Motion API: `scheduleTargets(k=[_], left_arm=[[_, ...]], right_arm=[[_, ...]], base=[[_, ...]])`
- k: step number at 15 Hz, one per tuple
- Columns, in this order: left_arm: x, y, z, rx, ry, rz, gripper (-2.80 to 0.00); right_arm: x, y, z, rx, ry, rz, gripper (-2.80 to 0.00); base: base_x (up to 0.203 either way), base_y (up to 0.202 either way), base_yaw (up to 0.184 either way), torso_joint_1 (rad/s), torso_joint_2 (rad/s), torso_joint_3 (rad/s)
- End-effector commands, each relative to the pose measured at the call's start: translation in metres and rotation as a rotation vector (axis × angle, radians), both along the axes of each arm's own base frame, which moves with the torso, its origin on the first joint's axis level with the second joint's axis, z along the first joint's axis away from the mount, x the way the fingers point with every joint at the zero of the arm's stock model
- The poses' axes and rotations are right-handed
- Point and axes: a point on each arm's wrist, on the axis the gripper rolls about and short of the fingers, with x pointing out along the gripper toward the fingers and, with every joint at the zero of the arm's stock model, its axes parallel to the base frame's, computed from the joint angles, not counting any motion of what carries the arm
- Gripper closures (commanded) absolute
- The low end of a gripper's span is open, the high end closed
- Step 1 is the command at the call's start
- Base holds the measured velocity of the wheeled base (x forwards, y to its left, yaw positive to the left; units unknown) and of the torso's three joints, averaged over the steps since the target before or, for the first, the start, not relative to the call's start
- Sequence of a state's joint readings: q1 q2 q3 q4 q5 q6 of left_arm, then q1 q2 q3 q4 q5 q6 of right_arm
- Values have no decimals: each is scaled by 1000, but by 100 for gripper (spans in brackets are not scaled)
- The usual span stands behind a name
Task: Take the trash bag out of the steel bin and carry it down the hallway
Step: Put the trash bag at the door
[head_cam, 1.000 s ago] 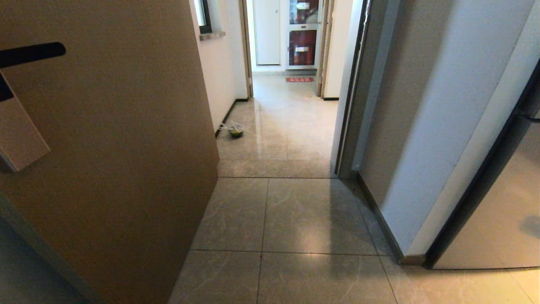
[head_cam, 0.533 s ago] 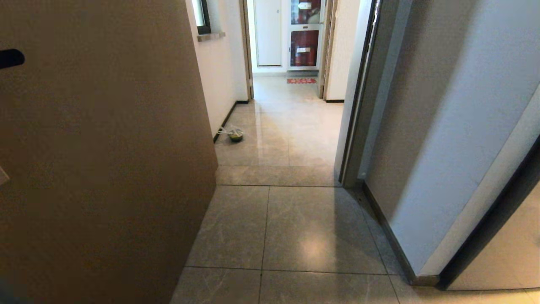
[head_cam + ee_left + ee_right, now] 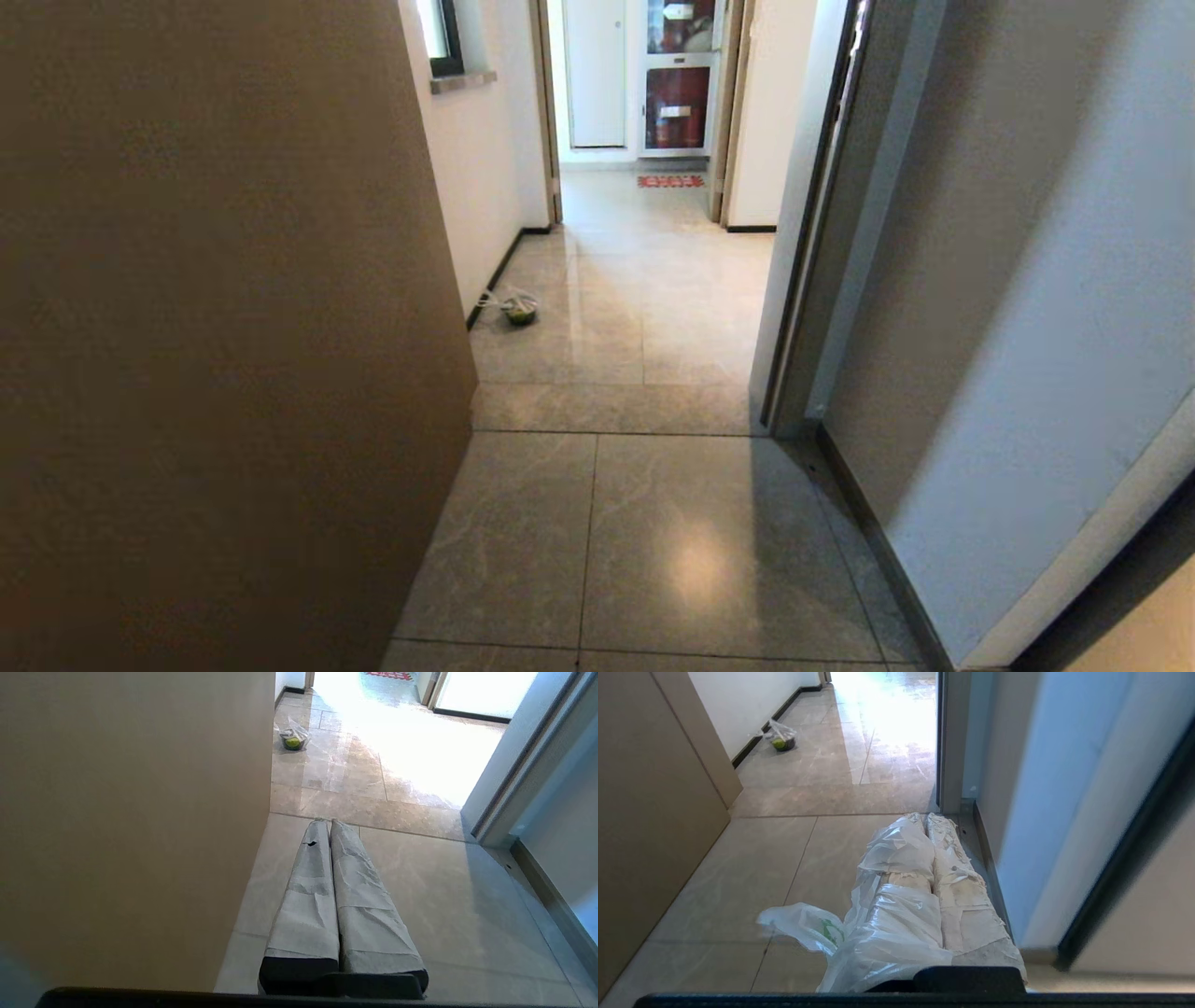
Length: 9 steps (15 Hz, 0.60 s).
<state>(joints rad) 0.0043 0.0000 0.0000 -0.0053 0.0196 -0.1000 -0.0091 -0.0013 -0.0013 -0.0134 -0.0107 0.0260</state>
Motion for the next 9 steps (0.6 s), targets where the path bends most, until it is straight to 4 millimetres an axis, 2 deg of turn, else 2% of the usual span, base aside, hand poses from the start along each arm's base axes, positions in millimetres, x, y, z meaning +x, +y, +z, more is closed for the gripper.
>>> scheduleTargets(k=[1,9], left_arm=[[0,0,0,-1,-1,1,0],[0,0,0,-1,1,1,0]], right_arm=[[0,0,0,0,-2,0,0],[0,0,0,0,-2,0,0]], base=[[191,0,-1,4,2,4],[193,0,1,2,2,2]])
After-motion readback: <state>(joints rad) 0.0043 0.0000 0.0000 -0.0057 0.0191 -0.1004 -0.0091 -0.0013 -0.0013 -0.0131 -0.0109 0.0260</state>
